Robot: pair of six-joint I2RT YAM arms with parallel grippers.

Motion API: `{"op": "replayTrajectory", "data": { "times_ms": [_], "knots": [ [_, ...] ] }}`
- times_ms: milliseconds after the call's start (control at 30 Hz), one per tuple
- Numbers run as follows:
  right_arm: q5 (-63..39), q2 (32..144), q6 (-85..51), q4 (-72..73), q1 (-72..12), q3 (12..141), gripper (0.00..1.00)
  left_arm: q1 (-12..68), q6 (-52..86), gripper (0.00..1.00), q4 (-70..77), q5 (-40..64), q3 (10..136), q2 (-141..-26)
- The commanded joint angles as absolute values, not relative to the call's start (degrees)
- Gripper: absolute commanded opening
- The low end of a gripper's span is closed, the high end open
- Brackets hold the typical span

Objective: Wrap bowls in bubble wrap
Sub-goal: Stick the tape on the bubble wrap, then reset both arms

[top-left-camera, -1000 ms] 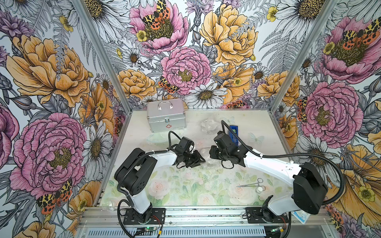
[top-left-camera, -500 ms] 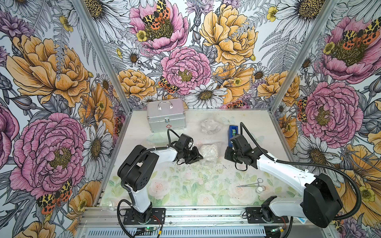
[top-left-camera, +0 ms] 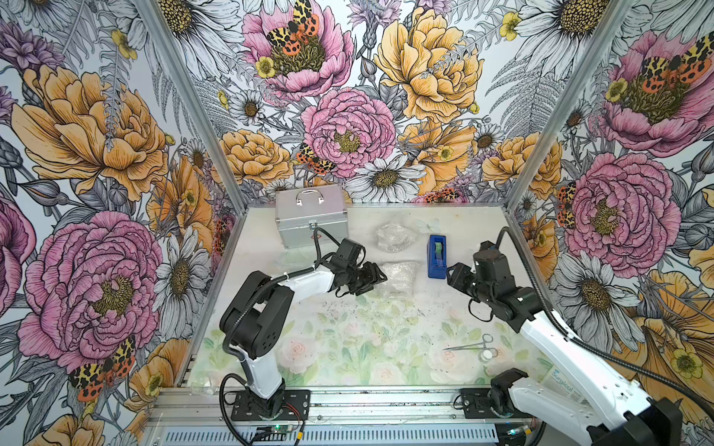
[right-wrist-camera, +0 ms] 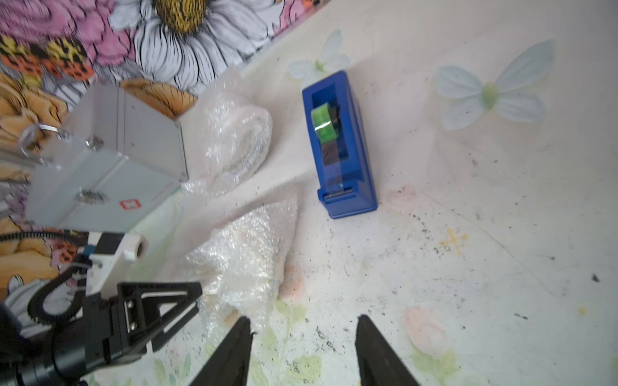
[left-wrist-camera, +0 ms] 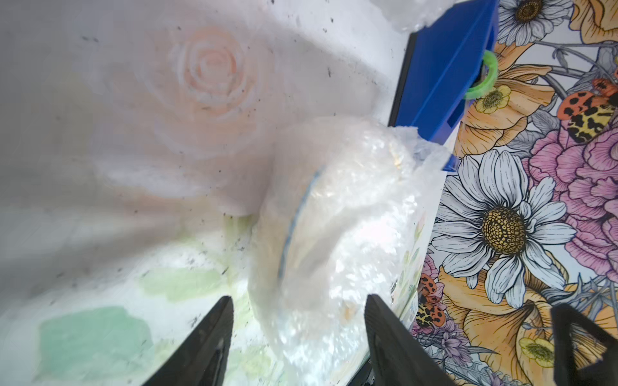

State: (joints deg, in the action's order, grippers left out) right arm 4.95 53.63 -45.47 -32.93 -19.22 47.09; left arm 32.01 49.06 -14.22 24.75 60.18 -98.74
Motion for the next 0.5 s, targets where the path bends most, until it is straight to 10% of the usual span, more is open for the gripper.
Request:
{"op": "replayTrajectory", "data": {
  "times_ms": [0,200,267,467],
  "knots": [
    [12.7,50.4,-40.8,-34.5,-17.2,49.4,0.55,30.7,45.1,0.71,-20.4,20.6,59.2,-90.9],
    [27.1,48.2,-25.9,-31.8,-17.1,49.6,0.71,23.1,37.9,0.77,-27.1,14.8,57.9,-76.8],
    [34.7,49.2,-25.2,-31.3,-17.1,46.8,0.67,18.5,35.1,0.98,-27.4,11.0,57.6,-73.1],
    [41.0,50.4,-20.9,-21.9,-11.6,36.8,0.7,8.1,24.0,0.99,-17.7,-10.5,52.4,-68.0]
  ]
}}
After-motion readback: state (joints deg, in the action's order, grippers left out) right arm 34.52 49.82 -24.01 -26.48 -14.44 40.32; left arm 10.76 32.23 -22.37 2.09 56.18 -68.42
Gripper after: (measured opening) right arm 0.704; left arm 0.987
